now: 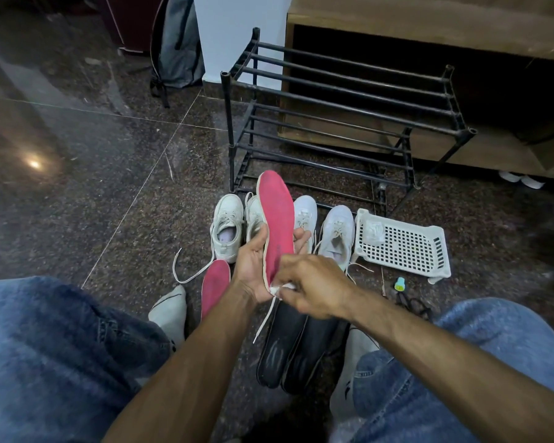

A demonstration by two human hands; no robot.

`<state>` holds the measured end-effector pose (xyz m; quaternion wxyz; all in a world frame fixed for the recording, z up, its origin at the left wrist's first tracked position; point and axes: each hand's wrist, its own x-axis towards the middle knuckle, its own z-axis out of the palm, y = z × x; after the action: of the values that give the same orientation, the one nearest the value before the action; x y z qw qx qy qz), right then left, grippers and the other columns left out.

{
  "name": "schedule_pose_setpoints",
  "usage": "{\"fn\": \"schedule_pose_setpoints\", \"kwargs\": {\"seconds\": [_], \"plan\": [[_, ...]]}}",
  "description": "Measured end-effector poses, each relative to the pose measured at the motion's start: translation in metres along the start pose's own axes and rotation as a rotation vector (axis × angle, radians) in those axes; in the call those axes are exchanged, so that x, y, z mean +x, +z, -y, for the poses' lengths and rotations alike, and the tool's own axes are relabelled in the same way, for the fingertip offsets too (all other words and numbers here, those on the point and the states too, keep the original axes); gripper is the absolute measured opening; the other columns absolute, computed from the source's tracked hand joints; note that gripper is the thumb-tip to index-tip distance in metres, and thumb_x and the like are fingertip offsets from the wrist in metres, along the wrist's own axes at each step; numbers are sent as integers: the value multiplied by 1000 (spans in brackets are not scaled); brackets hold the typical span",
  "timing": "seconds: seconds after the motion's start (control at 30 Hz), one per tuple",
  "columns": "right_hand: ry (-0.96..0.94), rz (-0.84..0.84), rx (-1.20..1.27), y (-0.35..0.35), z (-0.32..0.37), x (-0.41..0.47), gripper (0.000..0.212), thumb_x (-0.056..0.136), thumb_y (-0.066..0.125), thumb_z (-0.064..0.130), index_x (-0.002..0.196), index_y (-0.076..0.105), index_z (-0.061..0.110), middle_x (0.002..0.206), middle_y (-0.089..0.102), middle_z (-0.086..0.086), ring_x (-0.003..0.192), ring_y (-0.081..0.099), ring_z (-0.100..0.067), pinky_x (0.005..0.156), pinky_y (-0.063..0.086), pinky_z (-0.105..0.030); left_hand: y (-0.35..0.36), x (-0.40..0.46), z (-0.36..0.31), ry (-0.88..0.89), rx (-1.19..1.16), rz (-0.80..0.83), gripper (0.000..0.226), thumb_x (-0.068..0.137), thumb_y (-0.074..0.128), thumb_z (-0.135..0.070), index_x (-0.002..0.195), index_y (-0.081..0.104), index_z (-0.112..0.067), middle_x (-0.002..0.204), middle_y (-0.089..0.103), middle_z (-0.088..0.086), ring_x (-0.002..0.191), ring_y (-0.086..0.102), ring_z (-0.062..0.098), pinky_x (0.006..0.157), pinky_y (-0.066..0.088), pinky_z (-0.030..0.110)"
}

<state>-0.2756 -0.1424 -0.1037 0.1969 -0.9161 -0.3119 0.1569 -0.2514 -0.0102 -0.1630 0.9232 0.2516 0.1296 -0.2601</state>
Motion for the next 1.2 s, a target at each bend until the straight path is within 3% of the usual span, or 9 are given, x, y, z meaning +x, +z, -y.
{"fn": "schedule_pose_setpoints", "kwargs": {"seconds": [0.07,0.2,0.3,0.47,0.57,0.83,0.97,1.1,1.2], "plan": [[105,-48,286,-3,-8,2,12,85,67,13,94,74,15,93,64,10,82,59,-16,76,53,-37,0,0,1,-10,5,26,62,92,40,-47,101,73,4,117,67,20,115,63,27,96,50,44],[358,-131,889,-19,-17,3,7,87,64,1,91,69,-3,82,67,-19,41,54,-17,34,35,-20,-3,-2,4,-11,25,58,67,98,27,-48,98,76,-2,104,72,14,96,69,27,91,49,40],[333,-138,725,-11,-17,4,7,89,64,8,95,67,6,79,70,-10,42,58,-14,38,40,-22,-5,-1,7,-6,-1,57,65,99,28,-46,102,74,-1,106,71,16,98,68,30,96,47,43],[18,-352,-132,-7,-16,1,27,89,52,18,111,51,33,95,63,8,66,60,-17,56,50,-34,-4,-1,6,17,-83,17,51,92,43,-43,107,72,-3,104,70,14,94,68,28,96,46,41],[-97,-277,-129,-6,-16,-2,36,83,47,11,110,67,24,96,61,2,70,63,-23,52,51,-35,-3,-2,2,-9,-52,20,60,94,39,-46,108,71,3,114,68,17,104,66,29,95,48,42],[-8,-88,-114,-1,-8,3,31,93,58,33,122,63,23,114,57,5,101,59,-20,86,50,-39,-7,-1,5,-30,-124,8,62,94,41,-46,115,66,6,116,67,19,130,49,29,113,33,45],[-8,-152,-215,-10,-6,14,25,96,52,31,114,66,20,109,59,4,98,59,-21,79,46,-33,-7,0,12,-14,-120,2,61,95,43,-42,136,49,3,126,56,18,127,46,31,120,19,45],[124,-322,-139,-18,-13,28,21,93,57,30,107,69,19,100,61,4,90,61,-25,73,47,-37,-1,-1,12,7,-122,19,48,97,41,-39,112,70,-3,109,68,14,109,59,27,116,26,45],[4,-227,-78,-7,0,13,17,91,60,25,103,71,19,99,62,6,88,60,-19,71,45,-33,-1,1,4,-19,-109,26,59,97,38,-45,112,68,4,114,67,18,125,53,30,113,33,44]]}}
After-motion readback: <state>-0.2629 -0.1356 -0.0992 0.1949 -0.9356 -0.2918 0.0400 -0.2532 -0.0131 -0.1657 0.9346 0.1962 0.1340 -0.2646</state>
